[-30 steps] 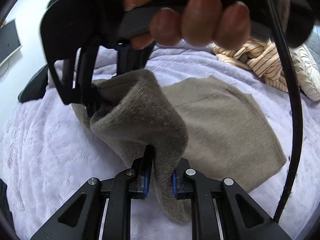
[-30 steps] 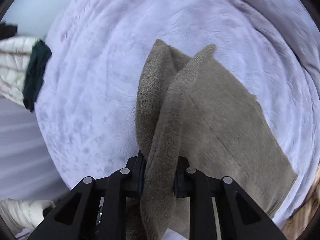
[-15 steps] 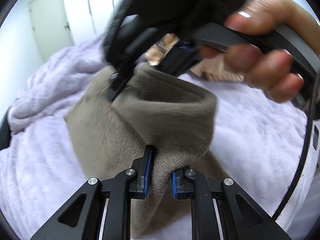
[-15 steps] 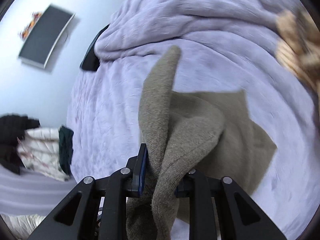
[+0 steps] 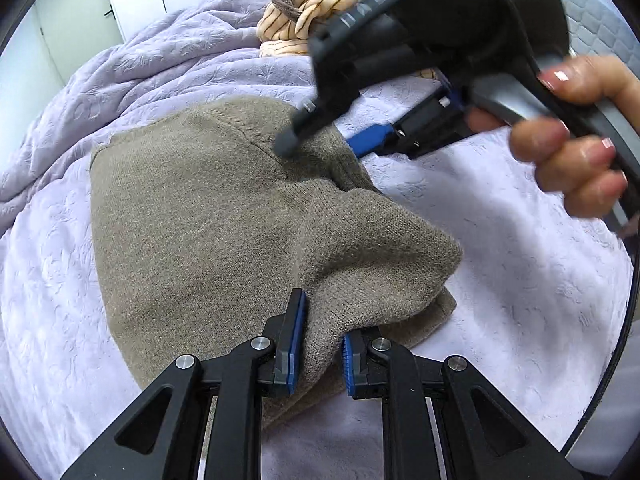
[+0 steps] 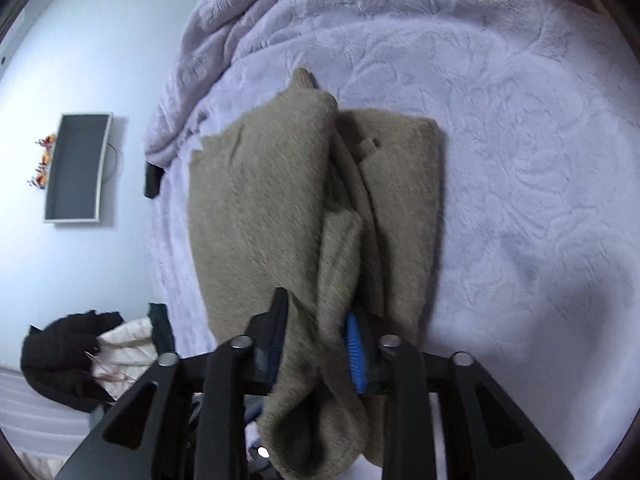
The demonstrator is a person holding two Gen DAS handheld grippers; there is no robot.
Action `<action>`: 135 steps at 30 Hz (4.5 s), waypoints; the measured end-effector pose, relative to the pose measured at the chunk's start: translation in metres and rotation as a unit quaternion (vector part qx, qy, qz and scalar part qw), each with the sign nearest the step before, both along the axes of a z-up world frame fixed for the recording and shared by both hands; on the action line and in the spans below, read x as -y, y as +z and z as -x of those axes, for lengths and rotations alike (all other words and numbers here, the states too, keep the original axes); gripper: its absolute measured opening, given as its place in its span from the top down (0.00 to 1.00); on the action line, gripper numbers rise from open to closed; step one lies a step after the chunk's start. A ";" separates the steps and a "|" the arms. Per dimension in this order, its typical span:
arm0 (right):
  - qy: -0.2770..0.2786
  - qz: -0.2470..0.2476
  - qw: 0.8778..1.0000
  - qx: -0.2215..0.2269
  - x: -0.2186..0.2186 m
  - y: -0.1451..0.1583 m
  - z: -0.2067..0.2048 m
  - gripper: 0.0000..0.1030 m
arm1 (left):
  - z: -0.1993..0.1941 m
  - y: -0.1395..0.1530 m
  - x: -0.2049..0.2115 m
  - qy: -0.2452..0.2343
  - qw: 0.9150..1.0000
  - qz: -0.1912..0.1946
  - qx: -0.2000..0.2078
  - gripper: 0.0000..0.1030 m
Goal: Fold small clothes
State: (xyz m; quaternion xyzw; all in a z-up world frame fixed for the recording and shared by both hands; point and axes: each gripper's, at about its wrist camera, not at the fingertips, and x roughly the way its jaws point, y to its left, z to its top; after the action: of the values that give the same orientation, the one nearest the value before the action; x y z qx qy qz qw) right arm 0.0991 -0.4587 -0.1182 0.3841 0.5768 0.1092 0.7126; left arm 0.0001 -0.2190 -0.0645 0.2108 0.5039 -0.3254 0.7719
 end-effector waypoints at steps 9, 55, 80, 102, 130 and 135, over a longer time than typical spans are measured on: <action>0.026 0.017 0.999 0.034 -0.011 0.036 -0.011 0.87 | 0.001 0.016 0.001 -0.023 1.000 0.022 0.001 0.83; -0.013 0.141 0.988 -0.055 -0.032 0.025 0.088 0.64 | -0.067 -0.026 -0.097 0.215 0.969 -0.035 -0.116 0.29; -0.005 0.149 0.985 -0.085 -0.046 0.019 0.097 0.42 | -0.067 -0.024 -0.088 0.216 0.967 -0.077 -0.110 0.14; -0.053 0.113 0.992 0.009 0.000 0.039 0.019 0.17 | -0.102 0.003 -0.088 0.246 0.964 -0.049 -0.084 0.14; -0.070 0.128 0.988 -0.050 0.034 0.007 -0.028 0.33 | -0.105 -0.026 -0.078 0.242 0.963 -0.049 -0.110 0.00; -0.083 0.093 0.990 -0.058 0.036 0.014 0.035 0.33 | -0.086 -0.033 -0.077 0.236 0.963 -0.059 -0.117 0.00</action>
State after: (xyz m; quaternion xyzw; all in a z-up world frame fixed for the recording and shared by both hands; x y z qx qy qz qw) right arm 0.0645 -0.4950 -0.1039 0.3680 0.5911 -0.0270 0.7172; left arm 0.0859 -0.1416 -0.0973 0.0911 0.6444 -0.1260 0.7487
